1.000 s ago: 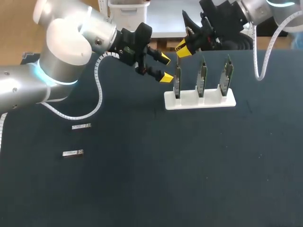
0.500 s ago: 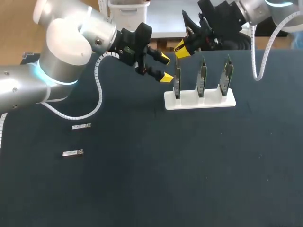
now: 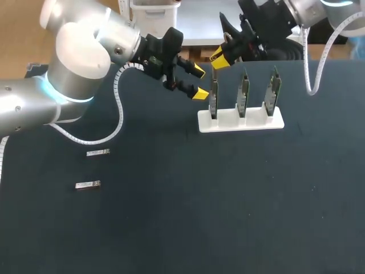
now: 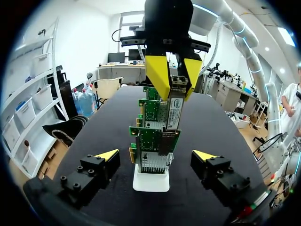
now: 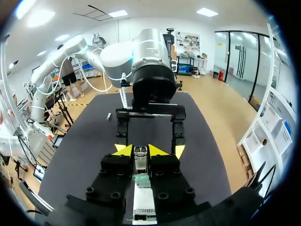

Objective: Pick up the optical module with the left hand, and insert it into the network port with the right hand.

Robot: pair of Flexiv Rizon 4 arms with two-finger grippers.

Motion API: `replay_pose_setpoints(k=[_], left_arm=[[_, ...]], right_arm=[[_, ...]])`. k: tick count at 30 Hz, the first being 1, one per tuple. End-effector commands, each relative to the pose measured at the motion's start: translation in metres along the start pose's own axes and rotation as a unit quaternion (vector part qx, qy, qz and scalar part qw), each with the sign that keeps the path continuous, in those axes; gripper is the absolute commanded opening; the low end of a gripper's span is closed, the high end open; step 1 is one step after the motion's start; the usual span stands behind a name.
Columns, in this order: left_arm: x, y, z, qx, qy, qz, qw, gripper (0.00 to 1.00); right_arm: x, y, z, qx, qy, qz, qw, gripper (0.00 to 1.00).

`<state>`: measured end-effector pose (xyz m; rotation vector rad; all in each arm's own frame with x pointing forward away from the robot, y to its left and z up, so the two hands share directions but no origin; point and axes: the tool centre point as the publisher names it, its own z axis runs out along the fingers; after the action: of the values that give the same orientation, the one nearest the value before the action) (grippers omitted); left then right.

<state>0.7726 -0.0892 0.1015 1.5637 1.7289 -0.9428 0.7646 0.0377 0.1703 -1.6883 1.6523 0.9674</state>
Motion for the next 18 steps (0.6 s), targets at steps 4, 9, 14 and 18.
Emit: replay_pose_setpoints(k=[4, 9, 14, 18], left_arm=[[-0.0006, 0.0001, 0.0004, -0.001, 0.002, -0.001, 1.000, 1.00], [-0.0006, 0.0001, 0.0004, -0.001, 0.002, -0.001, 1.000, 1.00], [-0.0006, 0.0001, 0.0004, -0.001, 0.002, -0.001, 1.000, 1.00], [-0.0006, 0.0001, 0.0004, -0.001, 0.002, -0.001, 1.000, 1.00]], right_arm=[[0.0058, -0.0014, 0.0028, 0.001, 0.009, 0.006, 1.000, 0.00], [0.0075, -0.0015, 0.0033, 0.003, 0.005, 0.010, 1.000, 0.00], [0.0043, 0.0005, 0.0021, 0.002, -0.001, 0.007, 1.000, 0.00], [0.0007, 0.0022, 0.0000, 0.004, -0.005, 0.003, 1.000, 0.00]])
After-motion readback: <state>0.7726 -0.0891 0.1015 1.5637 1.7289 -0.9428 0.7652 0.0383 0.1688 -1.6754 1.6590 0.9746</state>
